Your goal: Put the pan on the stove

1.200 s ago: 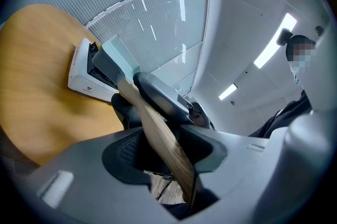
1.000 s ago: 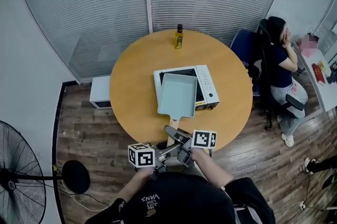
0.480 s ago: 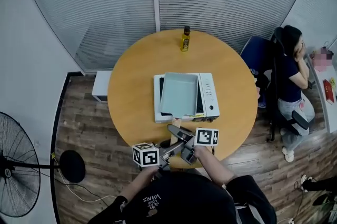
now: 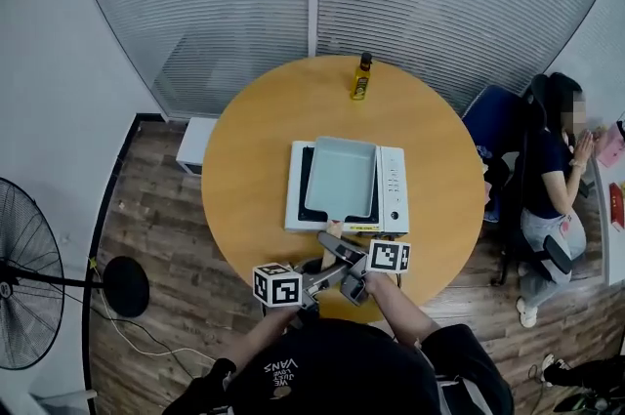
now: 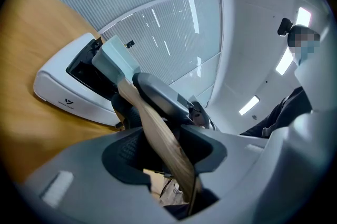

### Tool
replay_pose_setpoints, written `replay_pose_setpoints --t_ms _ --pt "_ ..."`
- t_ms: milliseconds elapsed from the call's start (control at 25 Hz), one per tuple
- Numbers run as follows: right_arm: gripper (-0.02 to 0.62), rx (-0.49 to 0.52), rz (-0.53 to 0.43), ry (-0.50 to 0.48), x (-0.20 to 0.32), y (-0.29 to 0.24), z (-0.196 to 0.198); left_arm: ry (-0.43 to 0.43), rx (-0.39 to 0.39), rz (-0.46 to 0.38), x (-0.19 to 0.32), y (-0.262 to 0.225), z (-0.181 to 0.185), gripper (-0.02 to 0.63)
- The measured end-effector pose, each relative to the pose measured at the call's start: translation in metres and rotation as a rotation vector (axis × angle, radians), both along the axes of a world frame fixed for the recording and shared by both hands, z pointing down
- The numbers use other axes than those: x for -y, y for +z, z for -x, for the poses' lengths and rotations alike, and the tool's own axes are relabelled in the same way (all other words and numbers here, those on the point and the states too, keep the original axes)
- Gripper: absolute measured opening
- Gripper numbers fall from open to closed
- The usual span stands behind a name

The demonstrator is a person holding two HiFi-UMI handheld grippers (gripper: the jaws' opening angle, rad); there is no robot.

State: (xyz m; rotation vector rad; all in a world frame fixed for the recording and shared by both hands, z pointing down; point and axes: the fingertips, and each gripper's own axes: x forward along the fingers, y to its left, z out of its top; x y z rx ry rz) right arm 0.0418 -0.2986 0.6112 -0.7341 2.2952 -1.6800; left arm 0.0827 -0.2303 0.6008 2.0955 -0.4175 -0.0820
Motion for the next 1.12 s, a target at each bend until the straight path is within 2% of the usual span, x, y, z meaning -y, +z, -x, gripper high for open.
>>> replay_pose_setpoints --t_ms 320,560,800,1120 --pt "0.186 0.034 0.024 -0.013 0.008 0.004 -0.002 -0.02 0.013 0.016 0.008 0.003 -0.002 0.175" --pt "0.187 0.017 0.012 -0.03 0.008 0.006 -0.003 -0.026 0.014 0.019 0.009 0.006 -0.004 0.176" --pt "0.201 -0.062 0.005 -0.064 0.007 0.011 -0.002 -0.033 0.009 0.041 0.009 0.009 -0.003 0.176" --pt "0.212 -0.111 0.006 -0.031 0.007 0.012 -0.006 -0.047 0.016 0.068 0.01 0.012 -0.003 0.175"
